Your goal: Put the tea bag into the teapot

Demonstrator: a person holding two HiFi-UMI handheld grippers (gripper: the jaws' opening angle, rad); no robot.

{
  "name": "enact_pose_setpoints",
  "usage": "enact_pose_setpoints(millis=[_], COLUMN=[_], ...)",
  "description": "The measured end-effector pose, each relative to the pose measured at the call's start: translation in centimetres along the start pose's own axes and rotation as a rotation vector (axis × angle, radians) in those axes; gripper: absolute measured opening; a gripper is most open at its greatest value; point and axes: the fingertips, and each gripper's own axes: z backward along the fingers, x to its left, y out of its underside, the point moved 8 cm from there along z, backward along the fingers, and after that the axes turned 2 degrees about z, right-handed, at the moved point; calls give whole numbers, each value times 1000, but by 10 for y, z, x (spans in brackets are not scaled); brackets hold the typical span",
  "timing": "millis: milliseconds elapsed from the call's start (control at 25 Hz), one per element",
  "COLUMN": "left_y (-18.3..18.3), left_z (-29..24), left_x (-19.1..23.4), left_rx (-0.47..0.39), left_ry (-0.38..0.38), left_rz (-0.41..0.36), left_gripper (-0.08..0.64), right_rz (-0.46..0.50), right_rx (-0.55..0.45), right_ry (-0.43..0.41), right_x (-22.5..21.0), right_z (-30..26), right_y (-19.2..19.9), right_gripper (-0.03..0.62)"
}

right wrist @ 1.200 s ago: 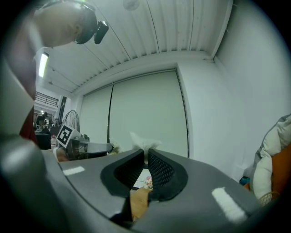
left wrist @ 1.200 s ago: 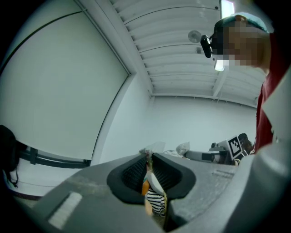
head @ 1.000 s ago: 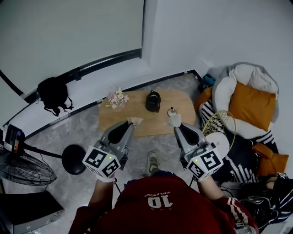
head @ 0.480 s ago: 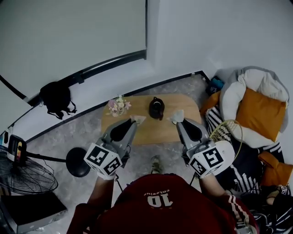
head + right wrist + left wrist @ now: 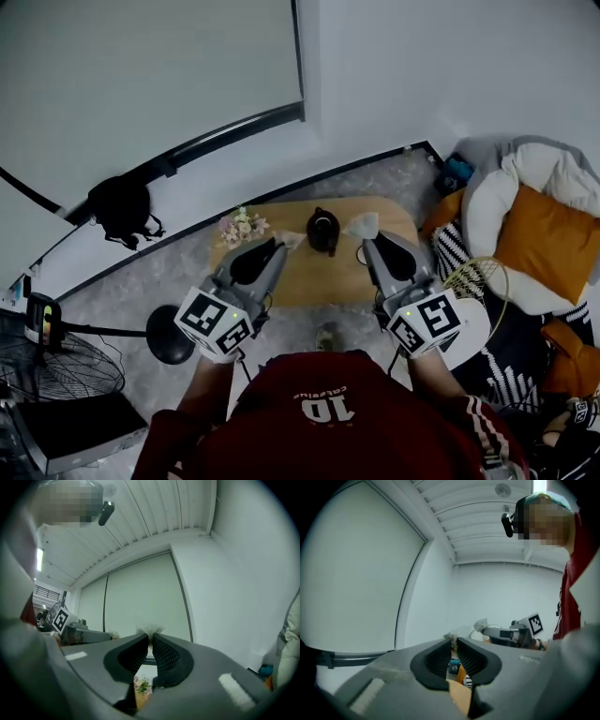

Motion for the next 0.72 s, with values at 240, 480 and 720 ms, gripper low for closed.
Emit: enact_pose_setpoints(millis=[240,480,720], left_y=[3,11,22], left_z=[-28,-39,-55], left_x=[-3,5,23], left_rx=[36,42,79], left_ry=[-7,-10,8], left_rz=[-80,-93,-120], left_gripper=[48,48,48], right_rz=[1,-12,-22], right_rx=[6,23,53], right_ry=[9,-4,7], right_x=[-32,-34,-40], right_z=[-5,-12,-22], right_y=[11,23,35], right_gripper=[31,31,31])
